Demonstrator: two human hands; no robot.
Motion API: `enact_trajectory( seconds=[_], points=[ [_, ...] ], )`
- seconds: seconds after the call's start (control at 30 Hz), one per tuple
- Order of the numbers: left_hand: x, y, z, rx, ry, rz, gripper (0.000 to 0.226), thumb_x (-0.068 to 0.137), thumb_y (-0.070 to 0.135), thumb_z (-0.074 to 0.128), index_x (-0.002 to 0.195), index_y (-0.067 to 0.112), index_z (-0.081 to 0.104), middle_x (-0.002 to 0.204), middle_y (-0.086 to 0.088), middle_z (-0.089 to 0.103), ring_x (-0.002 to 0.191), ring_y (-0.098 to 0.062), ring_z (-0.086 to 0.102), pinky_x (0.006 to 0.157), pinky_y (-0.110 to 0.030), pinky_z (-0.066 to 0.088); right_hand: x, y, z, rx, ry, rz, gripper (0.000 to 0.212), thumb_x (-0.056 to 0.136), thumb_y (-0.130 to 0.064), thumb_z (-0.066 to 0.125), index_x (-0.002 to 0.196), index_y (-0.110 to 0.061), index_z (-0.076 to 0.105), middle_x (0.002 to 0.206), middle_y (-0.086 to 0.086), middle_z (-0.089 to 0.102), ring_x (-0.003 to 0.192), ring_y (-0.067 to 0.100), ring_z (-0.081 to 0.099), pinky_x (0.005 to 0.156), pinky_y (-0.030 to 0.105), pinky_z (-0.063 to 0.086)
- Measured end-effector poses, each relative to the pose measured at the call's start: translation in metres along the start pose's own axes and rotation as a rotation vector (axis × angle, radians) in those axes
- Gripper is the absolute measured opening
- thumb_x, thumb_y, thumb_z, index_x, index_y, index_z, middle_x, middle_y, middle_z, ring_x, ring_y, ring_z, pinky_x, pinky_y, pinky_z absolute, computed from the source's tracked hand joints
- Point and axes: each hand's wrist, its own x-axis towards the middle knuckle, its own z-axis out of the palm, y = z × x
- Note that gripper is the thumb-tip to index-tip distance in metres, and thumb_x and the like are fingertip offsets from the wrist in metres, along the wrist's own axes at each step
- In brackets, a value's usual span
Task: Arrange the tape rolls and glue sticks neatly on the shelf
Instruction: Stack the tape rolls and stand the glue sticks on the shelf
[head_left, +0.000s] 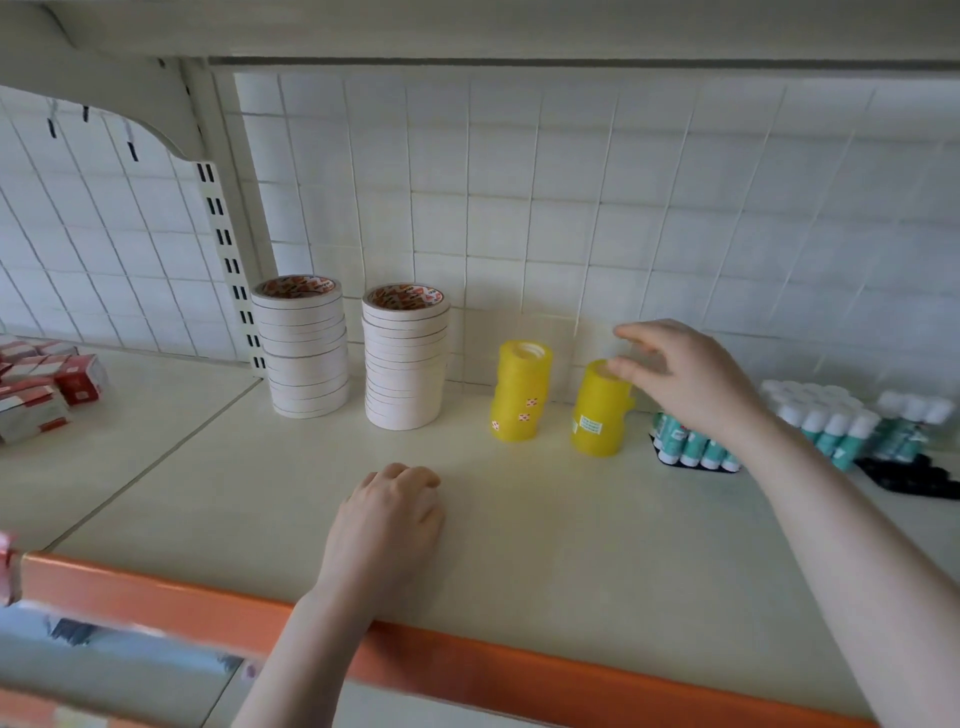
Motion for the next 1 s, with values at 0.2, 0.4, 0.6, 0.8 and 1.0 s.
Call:
enact_trajectory(
  seconds=[0.2, 0.4, 0.6, 0.8, 1.0],
  points=[
    [-0.009, 0.051, 0.010, 0.064, 0.045, 0.091, 0.037, 0.090, 0.035, 0.054, 0.125, 0.026, 0.053, 0.126, 0.007, 0.052, 0.119, -0.017, 0.043, 0.091, -0.030, 0.039, -0.089, 0.052, -0.030, -0.304, 0.153, 0.067, 0.034, 0.083, -0.025, 0.068, 0.110, -0.005, 0.066, 0.103, 0.017, 0.065, 0.097, 0.037, 0.059, 0.081, 0.042, 0.045],
    [-0.031, 0.144, 0.045, 0.048, 0.025, 0.228, 0.037, 0.086, 0.030, 0.060, 0.122, 0.019, 0.057, 0.126, -0.001, 0.055, 0.117, -0.025, 0.046, 0.092, -0.035, 0.039, -0.187, 0.116, -0.080, -0.505, 0.179, 0.233, 0.031, 0.075, -0.023, 0.075, 0.098, -0.003, 0.068, 0.087, 0.017, 0.067, 0.078, 0.036, 0.064, 0.065, 0.044, 0.053],
    [-0.074, 0.276, 0.092, 0.017, -0.038, 0.373, 0.041, 0.091, 0.037, 0.052, 0.129, 0.024, 0.049, 0.133, 0.003, 0.048, 0.124, -0.019, 0.040, 0.098, -0.031, 0.034, -0.278, 0.184, -0.162, -0.592, 0.211, 0.399, 0.027, 0.078, -0.025, 0.073, 0.097, -0.005, 0.068, 0.084, 0.014, 0.066, 0.078, 0.035, 0.063, 0.066, 0.042, 0.051],
    [-0.127, 0.414, 0.137, -0.038, -0.086, 0.467, 0.041, 0.091, 0.036, 0.052, 0.130, 0.024, 0.048, 0.133, 0.003, 0.047, 0.124, -0.019, 0.040, 0.096, -0.031, 0.035, -0.362, 0.259, -0.248, -0.630, 0.225, 0.540, 0.025, 0.074, -0.024, 0.075, 0.088, -0.005, 0.068, 0.077, 0.016, 0.065, 0.072, 0.035, 0.063, 0.061, 0.040, 0.052],
    [-0.162, 0.533, 0.183, -0.081, -0.157, 0.566, 0.042, 0.090, 0.035, 0.053, 0.131, 0.024, 0.048, 0.133, 0.002, 0.048, 0.124, -0.021, 0.041, 0.096, -0.033, 0.036, -0.432, 0.331, -0.307, -0.627, 0.275, 0.647, 0.022, 0.075, -0.024, 0.074, 0.089, -0.007, 0.068, 0.079, 0.013, 0.065, 0.075, 0.034, 0.063, 0.065, 0.041, 0.050]
  ],
)
